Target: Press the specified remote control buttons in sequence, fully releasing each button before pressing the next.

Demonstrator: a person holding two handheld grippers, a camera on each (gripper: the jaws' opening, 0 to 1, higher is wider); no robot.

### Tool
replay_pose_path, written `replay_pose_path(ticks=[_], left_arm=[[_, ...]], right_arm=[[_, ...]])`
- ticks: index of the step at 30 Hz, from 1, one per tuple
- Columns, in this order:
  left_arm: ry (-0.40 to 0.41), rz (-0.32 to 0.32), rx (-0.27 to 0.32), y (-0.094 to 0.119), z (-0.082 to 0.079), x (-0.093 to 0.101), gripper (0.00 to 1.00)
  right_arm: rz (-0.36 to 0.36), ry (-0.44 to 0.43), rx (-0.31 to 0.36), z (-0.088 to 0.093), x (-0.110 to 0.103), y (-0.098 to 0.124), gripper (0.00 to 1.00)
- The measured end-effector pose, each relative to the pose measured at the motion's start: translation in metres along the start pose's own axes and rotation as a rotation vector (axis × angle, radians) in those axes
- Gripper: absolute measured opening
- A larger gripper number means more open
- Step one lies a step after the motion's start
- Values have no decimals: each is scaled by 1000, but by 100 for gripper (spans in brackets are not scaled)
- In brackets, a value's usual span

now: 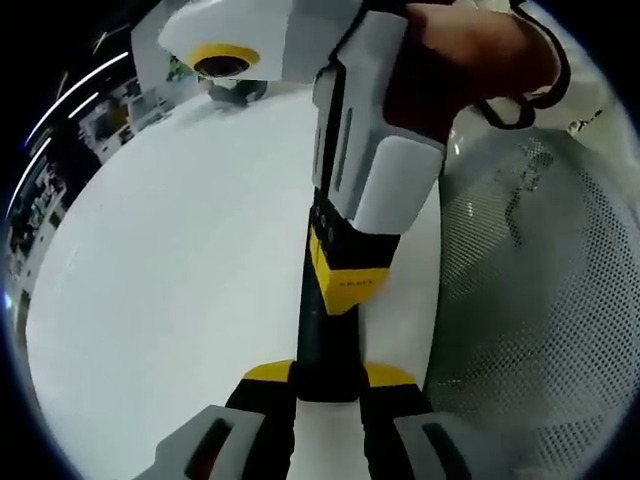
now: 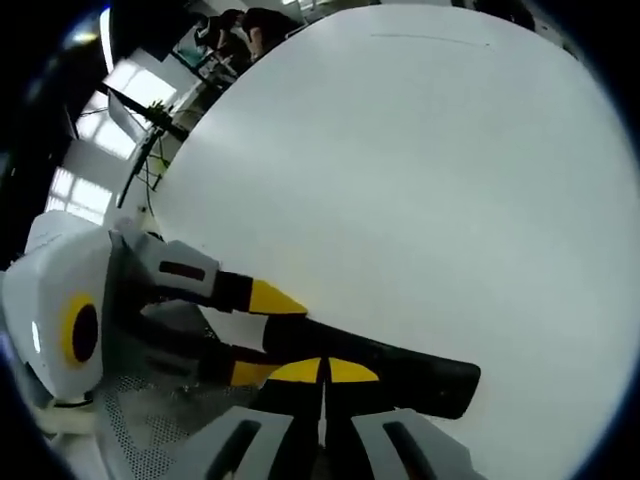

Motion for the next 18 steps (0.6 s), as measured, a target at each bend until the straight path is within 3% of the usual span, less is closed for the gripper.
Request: replay_pose_path(ticks=[12,15,18], left_arm=[[-7,-4,-5,-1,-1,0,24],[-13,-3,-14,-1,-2,0,24],[-26,3,-23,-2,-3,-1,24]], right_arm=[[-10,-23,2,2,4,0,0],[6,-15,22,4,2,0,0],[-2,-64,65,7,4,1,0]])
Point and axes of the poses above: the point that each gripper's makers call its tool centre point, and the gripper's own axes: y roughly backward along the fingers, x roughly to its right, z roughly out of its underside, the point moved 10 cm from there along y, roughly backward along the fingers, and after that the axes turned 10 degrees about y, right-handed, at the moved point
